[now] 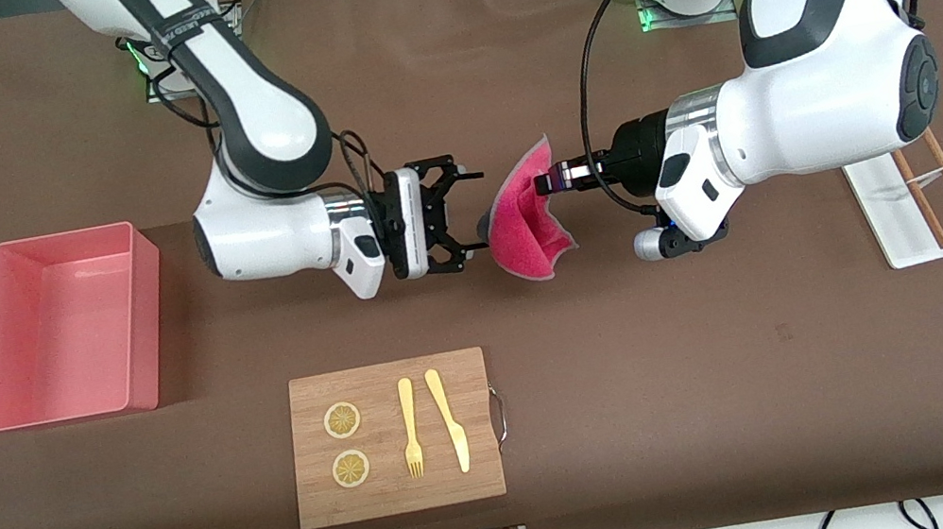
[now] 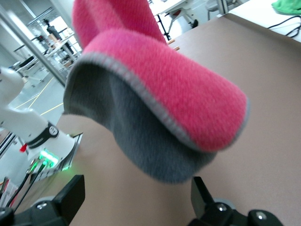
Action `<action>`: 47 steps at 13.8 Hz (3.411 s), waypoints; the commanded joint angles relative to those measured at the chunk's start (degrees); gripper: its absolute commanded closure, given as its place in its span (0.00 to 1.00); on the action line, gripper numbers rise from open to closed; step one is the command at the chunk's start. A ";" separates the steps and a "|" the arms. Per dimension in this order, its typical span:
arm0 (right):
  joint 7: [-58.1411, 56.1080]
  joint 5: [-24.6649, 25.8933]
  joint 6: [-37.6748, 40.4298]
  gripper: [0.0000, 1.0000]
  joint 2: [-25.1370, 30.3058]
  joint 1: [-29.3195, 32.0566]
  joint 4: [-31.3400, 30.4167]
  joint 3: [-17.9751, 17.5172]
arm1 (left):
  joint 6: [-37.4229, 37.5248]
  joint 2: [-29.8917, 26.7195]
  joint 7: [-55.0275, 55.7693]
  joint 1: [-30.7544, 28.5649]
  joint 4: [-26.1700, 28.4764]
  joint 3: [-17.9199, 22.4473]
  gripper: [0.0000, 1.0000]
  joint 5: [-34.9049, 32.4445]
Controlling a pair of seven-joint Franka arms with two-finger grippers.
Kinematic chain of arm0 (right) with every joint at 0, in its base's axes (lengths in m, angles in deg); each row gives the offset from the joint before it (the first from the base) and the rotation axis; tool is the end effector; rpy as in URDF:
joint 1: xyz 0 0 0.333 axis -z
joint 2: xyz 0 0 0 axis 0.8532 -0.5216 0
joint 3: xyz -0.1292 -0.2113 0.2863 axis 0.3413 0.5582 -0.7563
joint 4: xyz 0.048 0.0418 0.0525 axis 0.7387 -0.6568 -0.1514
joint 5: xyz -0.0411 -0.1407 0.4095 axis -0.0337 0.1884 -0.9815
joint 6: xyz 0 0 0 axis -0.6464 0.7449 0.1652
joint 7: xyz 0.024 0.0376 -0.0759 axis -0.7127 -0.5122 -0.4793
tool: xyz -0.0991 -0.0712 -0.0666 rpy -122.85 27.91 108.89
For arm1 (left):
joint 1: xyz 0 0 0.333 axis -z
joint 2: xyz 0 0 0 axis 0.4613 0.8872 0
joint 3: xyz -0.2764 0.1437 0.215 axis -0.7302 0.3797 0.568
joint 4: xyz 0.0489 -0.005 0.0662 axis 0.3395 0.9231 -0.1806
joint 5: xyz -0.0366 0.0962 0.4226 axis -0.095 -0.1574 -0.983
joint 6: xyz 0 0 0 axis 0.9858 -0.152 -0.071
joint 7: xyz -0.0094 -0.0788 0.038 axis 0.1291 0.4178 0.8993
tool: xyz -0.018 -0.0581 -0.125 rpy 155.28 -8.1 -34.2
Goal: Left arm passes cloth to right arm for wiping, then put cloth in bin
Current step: 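Close the right gripper on the cloth held by the left gripper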
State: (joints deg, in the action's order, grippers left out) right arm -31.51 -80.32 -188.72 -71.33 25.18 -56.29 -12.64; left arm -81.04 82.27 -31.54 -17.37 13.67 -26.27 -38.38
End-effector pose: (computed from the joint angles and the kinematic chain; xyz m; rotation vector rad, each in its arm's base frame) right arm 0.6296 0.4856 0.3823 -1.7441 -1.2084 -0.5201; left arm 0.6882 -0.3432 0.5667 2.3777 0.2712 -0.4442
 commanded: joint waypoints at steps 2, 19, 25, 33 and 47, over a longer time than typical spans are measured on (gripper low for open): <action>5.47 -1.57 -2.53 0.00 0.24 -0.99 2.38 0.40 | -0.33 0.54 0.62 0.27 -0.96 0.06 1.00 1.29; 1.97 -1.04 -10.80 0.03 -1.70 -3.18 4.23 0.93 | -0.33 0.54 0.44 0.18 -0.96 0.06 1.00 1.20; 2.06 -1.22 -13.52 0.70 -1.70 -4.15 4.23 0.84 | -0.33 0.54 0.44 0.18 -0.96 0.06 1.00 1.20; 4.26 -0.95 -13.00 1.00 -1.61 -3.71 4.23 0.93 | -0.33 0.54 0.44 0.26 -0.96 0.06 1.00 1.20; 8.21 4.93 -4.31 1.00 1.11 -3.45 3.62 5.57 | 0.02 0.18 0.27 -0.61 -0.87 0.06 0.00 0.15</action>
State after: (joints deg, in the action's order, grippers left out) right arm -24.86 -77.00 -196.21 -71.52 21.64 -52.26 -8.76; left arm -81.13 82.29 -31.51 -17.94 13.67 -26.14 -38.37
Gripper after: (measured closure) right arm 0.943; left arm 0.414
